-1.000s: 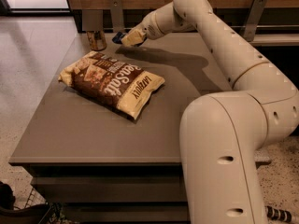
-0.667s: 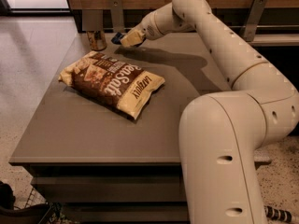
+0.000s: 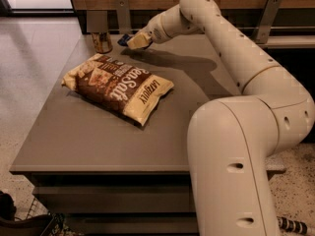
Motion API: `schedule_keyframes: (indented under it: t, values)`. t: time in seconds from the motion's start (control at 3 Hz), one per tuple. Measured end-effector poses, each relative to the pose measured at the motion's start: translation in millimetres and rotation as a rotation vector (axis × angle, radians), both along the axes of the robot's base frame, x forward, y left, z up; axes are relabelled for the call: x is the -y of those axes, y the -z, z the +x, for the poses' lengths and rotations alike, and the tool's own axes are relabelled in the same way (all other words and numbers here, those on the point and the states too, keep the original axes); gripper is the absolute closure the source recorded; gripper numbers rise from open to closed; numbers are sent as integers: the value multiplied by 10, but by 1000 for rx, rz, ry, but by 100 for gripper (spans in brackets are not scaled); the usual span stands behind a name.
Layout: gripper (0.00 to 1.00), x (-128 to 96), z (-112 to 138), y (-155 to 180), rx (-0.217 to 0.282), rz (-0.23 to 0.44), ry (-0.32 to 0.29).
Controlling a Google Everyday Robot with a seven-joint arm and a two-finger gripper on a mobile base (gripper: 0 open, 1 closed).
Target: Move rxbar blueberry near orange can
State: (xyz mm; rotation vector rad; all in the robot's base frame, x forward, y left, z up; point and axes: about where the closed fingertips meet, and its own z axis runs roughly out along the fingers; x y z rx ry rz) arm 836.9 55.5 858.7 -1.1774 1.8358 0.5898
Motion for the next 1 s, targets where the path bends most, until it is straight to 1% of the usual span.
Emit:
schedule_keyframes:
  t: [0.33,0.67,1.0]
  values:
    - [4,-45,-2,39,-5,0,-6]
    - [0,-63,-3,54,-8,0,-8]
    - [0,-63,-3,54,-8,0,-8]
